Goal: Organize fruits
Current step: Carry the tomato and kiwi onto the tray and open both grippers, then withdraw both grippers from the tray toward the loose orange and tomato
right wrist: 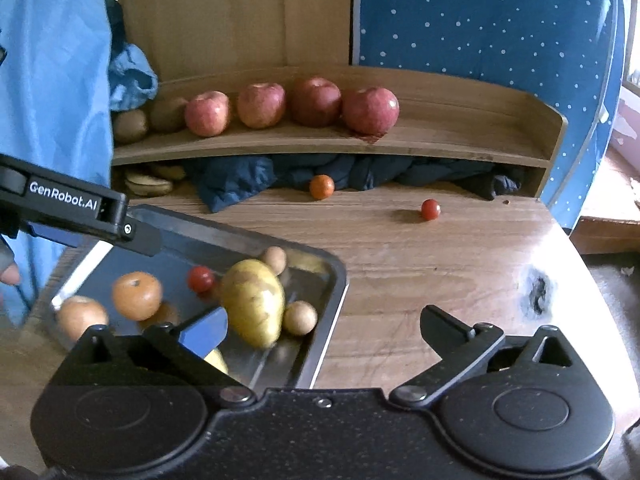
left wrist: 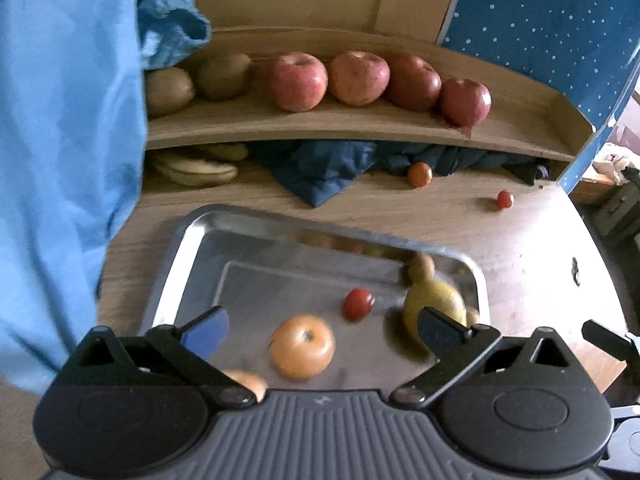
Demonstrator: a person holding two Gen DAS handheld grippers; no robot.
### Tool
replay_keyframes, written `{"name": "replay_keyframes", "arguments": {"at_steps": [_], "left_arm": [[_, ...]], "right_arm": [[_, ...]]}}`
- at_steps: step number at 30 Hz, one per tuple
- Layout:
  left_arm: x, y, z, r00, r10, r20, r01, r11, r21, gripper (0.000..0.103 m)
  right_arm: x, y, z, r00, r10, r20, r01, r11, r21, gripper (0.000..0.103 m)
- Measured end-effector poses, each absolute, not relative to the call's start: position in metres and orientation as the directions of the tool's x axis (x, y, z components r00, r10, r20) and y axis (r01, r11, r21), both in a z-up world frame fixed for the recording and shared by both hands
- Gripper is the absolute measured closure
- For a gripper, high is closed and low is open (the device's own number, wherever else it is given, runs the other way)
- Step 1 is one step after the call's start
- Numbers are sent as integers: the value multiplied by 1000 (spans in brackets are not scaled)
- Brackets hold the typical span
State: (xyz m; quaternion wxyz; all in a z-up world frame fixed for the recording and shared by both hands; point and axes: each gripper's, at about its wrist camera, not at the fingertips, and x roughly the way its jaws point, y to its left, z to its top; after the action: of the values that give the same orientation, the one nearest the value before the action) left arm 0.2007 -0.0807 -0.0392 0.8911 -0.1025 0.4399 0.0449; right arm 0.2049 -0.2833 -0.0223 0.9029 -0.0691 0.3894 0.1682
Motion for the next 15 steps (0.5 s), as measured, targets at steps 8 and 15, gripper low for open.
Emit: {"name": "replay_keyframes", "arguments": {"at_steps": [8,15], "left_arm": [[150,-70,-52,553,21,-833,-184,978,-97,1],[130,-60,-62,485,16,-874,-136,989,-58,1]], "right_arm": [[164,-282,-28,567,291,-770,-367,927,80,1],[145,-271,-35,490,296,-820,-412,908,82,1]]}}
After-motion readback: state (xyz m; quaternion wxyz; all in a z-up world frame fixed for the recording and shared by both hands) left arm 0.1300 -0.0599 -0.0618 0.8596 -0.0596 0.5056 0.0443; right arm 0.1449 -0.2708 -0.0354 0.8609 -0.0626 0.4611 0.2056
